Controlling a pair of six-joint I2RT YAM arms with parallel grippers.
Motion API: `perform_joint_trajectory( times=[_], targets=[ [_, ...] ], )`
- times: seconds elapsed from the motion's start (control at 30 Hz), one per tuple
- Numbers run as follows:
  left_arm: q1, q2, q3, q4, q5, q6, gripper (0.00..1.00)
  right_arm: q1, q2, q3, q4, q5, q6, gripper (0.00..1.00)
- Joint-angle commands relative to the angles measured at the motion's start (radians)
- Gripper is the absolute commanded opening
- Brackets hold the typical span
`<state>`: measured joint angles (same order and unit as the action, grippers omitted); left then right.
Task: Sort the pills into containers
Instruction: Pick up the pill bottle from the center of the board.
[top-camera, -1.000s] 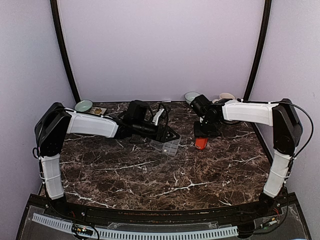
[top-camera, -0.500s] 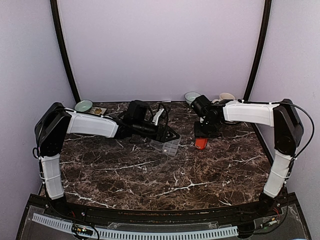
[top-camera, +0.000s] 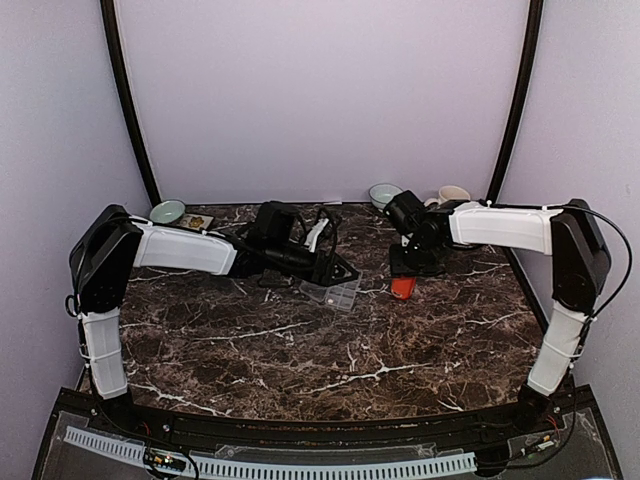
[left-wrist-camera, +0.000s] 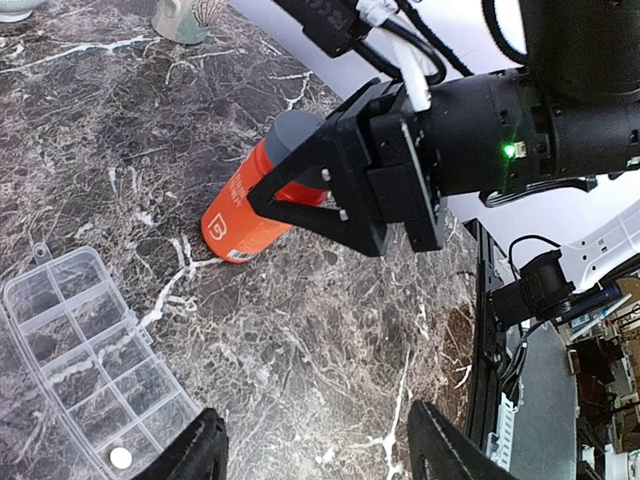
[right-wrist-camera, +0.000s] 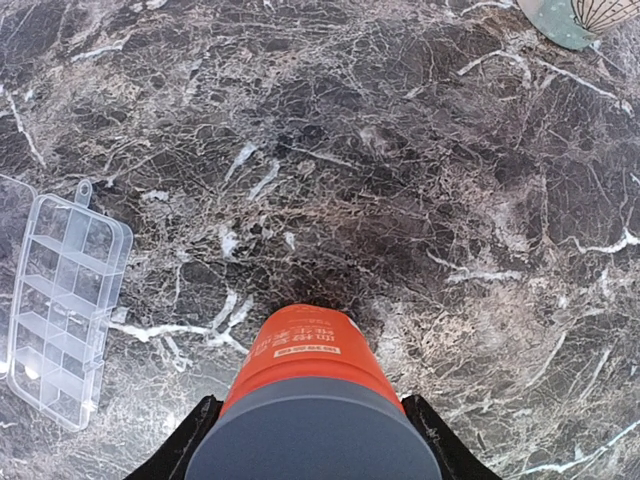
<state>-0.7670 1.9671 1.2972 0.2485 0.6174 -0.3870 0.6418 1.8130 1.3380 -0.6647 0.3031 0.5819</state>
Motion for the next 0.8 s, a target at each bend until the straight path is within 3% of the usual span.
perform_joint_trajectory(
  times=[0.0,0.1,0.77],
  targets=[
    [-0.002,0.0,0.027,-0.041,-0.028,0.063,0.64,0.007,-0.05,0.005,0.012,-0.006,-0.022,0.43],
    [-0.002,-0.014,-0.003,0.006,-0.066,0.08,0.69,0.013,-0.055,0.016,0.003,-0.007,-0.031,0.43],
    [-0.05,-0.154,-0.274,0.453,-0.213,0.286,0.67,0.108,-0.103,0.198,-0.138,-0.028,-0.057,0.43]
  ],
)
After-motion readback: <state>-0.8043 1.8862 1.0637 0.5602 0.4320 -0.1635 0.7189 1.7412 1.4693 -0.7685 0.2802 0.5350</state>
